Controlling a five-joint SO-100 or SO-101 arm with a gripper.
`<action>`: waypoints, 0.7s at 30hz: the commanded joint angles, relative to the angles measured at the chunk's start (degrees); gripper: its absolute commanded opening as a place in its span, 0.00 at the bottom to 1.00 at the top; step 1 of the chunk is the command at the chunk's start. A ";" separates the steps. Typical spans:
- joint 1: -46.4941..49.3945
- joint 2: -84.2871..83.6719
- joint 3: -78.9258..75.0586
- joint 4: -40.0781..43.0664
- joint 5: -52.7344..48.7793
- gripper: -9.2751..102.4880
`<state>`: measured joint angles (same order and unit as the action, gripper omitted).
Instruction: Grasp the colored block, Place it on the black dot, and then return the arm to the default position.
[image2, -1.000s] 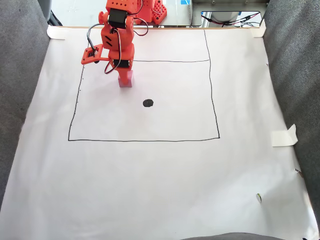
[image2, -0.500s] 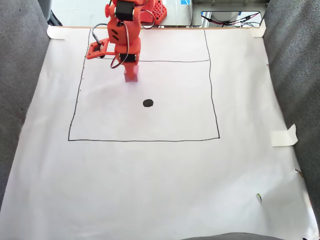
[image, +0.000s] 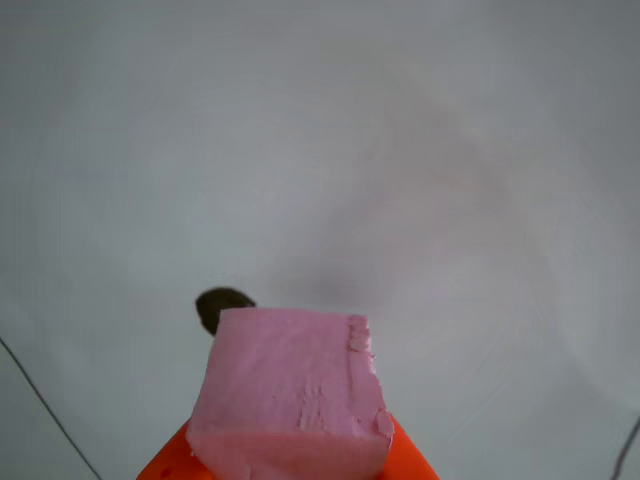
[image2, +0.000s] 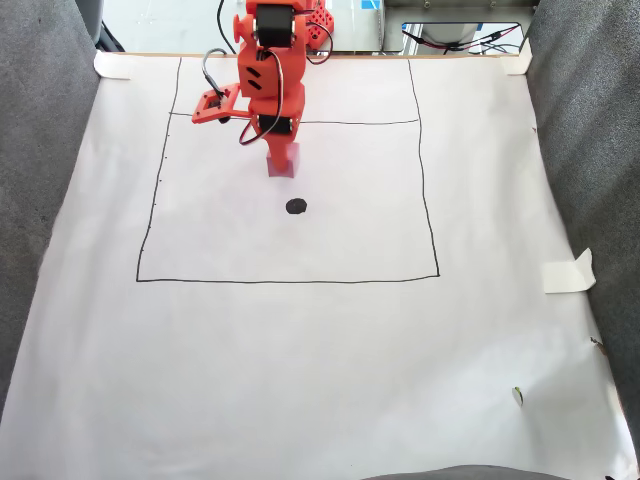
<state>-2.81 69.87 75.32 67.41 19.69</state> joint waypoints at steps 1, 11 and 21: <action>-2.11 -0.97 -5.36 -0.88 1.49 0.08; -4.39 -5.54 -13.45 -1.85 4.13 0.08; -1.76 -9.58 -19.51 0.18 8.35 0.08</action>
<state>-5.71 60.21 60.73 66.09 27.42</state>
